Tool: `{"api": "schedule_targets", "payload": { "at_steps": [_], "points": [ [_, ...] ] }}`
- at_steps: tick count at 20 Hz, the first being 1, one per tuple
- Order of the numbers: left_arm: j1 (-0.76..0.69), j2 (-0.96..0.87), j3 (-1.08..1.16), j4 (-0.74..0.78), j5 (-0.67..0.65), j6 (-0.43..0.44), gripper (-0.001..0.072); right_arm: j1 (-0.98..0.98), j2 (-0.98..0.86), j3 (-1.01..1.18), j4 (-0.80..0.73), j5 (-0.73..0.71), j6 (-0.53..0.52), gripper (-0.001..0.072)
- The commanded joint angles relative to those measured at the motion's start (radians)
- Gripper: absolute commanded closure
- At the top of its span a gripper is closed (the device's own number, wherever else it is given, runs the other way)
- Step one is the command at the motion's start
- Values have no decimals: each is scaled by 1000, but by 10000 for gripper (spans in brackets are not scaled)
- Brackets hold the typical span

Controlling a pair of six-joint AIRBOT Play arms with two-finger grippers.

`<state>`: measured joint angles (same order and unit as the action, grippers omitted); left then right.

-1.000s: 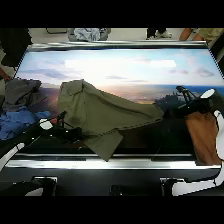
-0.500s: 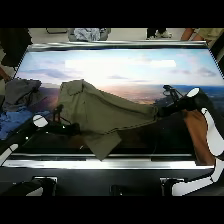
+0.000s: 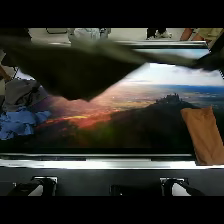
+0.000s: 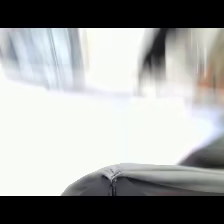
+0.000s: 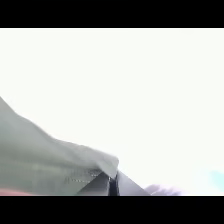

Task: Fold the shirts.

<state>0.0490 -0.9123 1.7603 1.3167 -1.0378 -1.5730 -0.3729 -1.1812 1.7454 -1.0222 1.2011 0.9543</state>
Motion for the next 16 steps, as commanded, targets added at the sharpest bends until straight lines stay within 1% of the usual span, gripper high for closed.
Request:
{"api": "schedule_targets", "payload": {
  "at_steps": [1, 4, 7, 9, 10, 12, 16],
  "points": [
    [52, 41, 282, 27, -3, -35, 682, -42, 240, 84, -149, -29, 127, 674],
    [50, 78, 280, -68, 12, -35, 683, -42, 367, 84, -181, -31, 127, 674],
    [50, 126, 280, -59, 40, -31, 682, -42, 455, 84, -305, 15, 155, 674],
    [50, 133, 277, -49, -7, -31, 682, -42, 479, 84, -376, 116, 160, 674],
    [50, 130, 263, -48, -55, -31, 682, -42, 479, 84, -403, 190, 160, 674],
    [50, 129, 199, -48, -120, -31, 682, -42, 474, 84, -431, 307, 146, 673],
    [50, 122, 85, -50, -97, -19, 682, -41, 449, 82, -472, 424, 101, 672]
  ]
}}
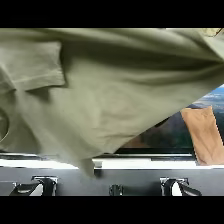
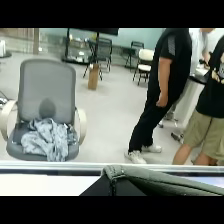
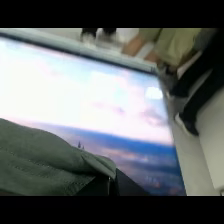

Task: Fold the shirts.

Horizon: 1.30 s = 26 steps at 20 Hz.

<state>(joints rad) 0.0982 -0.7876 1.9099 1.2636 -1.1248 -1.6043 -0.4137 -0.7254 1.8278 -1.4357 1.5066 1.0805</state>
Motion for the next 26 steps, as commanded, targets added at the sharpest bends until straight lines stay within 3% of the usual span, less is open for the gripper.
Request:
{"api": "schedule_targets", "payload": {
  "at_steps": [1, 5, 8, 12, 15, 18, 20, 23, 24, 25, 26],
  "points": [
    [1, -11, -95, 3, -11, 11, 682, 0, -21, -1, -69, 148, -31, 672],
    [-29, -69, -346, 0, 14, 19, 681, 0, -119, -73, -69, 219, -45, 673],
    [-89, -150, -515, 0, 190, 91, 681, 0, -212, -184, -66, 248, -45, 673],
    [-121, -351, -547, 0, 351, 91, 681, 2, -420, -198, -49, 184, -21, 673],
    [-127, -522, -547, -8, 519, 90, 681, 82, -638, -198, -38, -6, 21, 673],
    [-129, -665, -547, -8, 671, 90, 680, 193, -860, -198, -33, -395, 110, 671],
    [-129, -732, -547, -7, 723, 90, 679, 234, -967, -198, 2, -629, 241, 671],
    [-141, -803, -547, -8, 715, 86, 678, 286, -1064, -198, 118, -771, 323, 667],
    [-146, -813, -547, -8, 694, 86, 656, 306, -1080, -198, 139, -784, 322, 536],
    [-149, -814, -547, -7, 665, 86, 485, 319, -1083, -197, 146, -779, 317, 249],
    [-142, -805, -537, -6, 604, 86, 225, 321, -1072, -189, 154, -752, 274, 72]
  ]
}}
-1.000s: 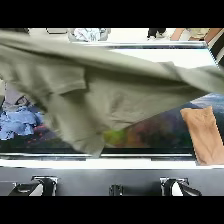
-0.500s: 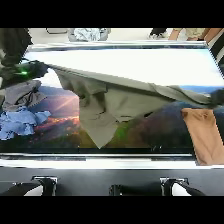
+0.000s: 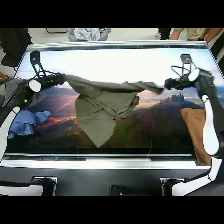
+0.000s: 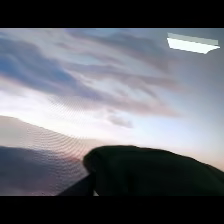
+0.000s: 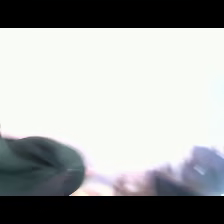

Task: Fold the shirts.

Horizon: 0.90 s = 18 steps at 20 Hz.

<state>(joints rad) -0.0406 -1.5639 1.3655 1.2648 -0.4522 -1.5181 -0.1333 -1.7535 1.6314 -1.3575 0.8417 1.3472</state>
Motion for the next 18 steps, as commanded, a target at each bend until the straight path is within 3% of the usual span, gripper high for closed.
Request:
{"api": "schedule_targets", "payload": {
  "at_steps": [1, 2, 5, 7, 9, 12, 18],
  "points": [
    [16, -21, 31, -4, -159, 0, 135, 34, -24, 22, 78, -40, -57, 56],
    [46, -14, 66, -4, -287, 0, 135, 16, 0, 39, 77, 25, -122, 0],
    [156, -12, 129, -6, -692, 0, 135, -51, 47, 57, 151, 275, -293, 12],
    [196, -15, 75, -19, -828, 13, 134, -61, 20, 57, 223, 435, -370, 10],
    [201, -15, -27, -108, -862, 71, 105, -61, -26, 57, 334, 536, -402, 1],
    [177, -16, -186, -293, -798, 152, 105, -59, -87, 57, 494, 567, -401, -4],
    [87, -31, -293, -402, -637, 158, 119, 52, -189, 56, 509, 563, -403, -7]
  ]
}}
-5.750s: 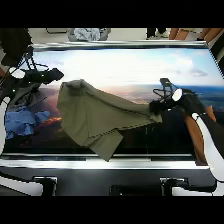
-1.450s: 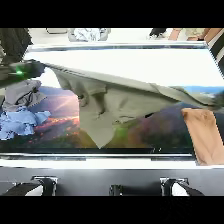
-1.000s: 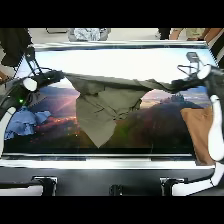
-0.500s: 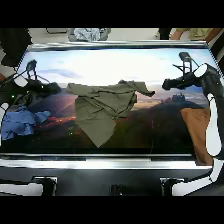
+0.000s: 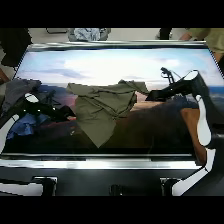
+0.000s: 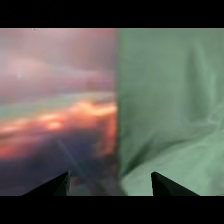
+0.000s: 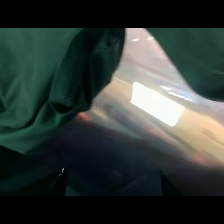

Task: Fold the shirts.

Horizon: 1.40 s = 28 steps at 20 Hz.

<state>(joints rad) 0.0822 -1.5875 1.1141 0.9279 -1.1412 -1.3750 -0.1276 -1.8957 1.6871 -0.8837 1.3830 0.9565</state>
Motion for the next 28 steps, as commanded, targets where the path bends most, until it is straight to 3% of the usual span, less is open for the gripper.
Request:
{"api": "schedule_targets", "payload": {
  "at_steps": [1, 2, 3, 5, 6, 7, 12, 13, 14, 15, 16, 20, 23, 26, 28],
  "points": [
    [-50, -11, -41, -72, 66, 14, 124, 61, -65, 0, 37, 23, -11, -7],
    [-66, -13, -41, -72, 89, 0, 158, 77, -83, 0, 45, 29, -11, -7],
    [-73, -13, -41, -72, 117, -24, 326, 90, -98, 0, 67, 32, -11, -8],
    [-77, -13, -40, -72, 177, -70, 450, 114, -117, 0, 118, 24, -14, -8],
    [-77, -13, -40, -72, 202, -84, 626, 123, -121, 0, 125, 3, -15, -7],
    [-77, -12, -40, -72, 214, -84, 679, 129, -125, 0, 125, -24, -8, -7],
    [-77, 14, -38, -72, 215, -64, 680, 173, -152, 0, 221, -146, 28, 1],
    [-77, 24, -37, -72, 216, -56, 680, 182, -156, 0, 219, -163, 39, 53],
    [-77, 32, -33, -72, 215, -36, 680, 190, -158, 0, 218, -180, 36, 227],
    [-77, 42, -28, -72, 215, -18, 680, 192, -156, 1, 223, -187, 15, 616],
    [-76, 58, -18, -71, 215, 1, 680, 190, -151, 7, 224, -165, 14, 673],
    [-53, 212, 139, -60, 218, 84, 682, 129, 21, 12, 217, -63, -106, 674],
    [-28, 402, 392, -57, 220, 85, 682, 55, 325, 12, 218, -86, -228, 673],
    [-19, 586, 628, -55, 273, 80, 682, 0, 681, 12, 211, -159, -238, 674],
    [-25, 698, 702, -56, 327, 31, 682, 3, 897, 12, 178, -192, -225, 673]
  ]
}}
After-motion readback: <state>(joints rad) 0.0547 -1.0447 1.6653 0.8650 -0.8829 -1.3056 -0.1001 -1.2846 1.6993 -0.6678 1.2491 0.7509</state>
